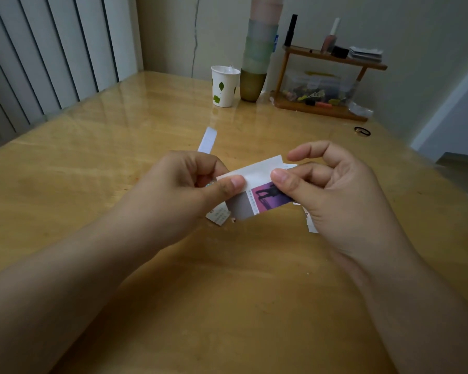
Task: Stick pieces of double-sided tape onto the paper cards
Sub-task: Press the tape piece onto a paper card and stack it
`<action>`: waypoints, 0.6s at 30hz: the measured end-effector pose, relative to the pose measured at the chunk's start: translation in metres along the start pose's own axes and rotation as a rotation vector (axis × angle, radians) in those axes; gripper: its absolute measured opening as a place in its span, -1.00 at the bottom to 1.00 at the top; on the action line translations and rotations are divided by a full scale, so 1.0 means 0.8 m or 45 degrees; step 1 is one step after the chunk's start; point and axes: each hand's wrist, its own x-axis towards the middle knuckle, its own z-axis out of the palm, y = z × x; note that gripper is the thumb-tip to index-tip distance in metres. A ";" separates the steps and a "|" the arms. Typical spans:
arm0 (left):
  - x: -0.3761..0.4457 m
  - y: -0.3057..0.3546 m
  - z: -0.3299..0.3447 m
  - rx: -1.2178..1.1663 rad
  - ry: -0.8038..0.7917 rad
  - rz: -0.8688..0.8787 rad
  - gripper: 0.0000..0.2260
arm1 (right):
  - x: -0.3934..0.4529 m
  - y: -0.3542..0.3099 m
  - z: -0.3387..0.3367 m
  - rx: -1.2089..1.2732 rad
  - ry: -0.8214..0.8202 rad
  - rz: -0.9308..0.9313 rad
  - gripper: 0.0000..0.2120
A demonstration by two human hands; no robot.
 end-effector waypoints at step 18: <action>-0.001 0.004 -0.004 -0.275 0.054 0.018 -0.78 | 0.001 0.002 -0.002 -0.075 -0.108 0.175 -0.38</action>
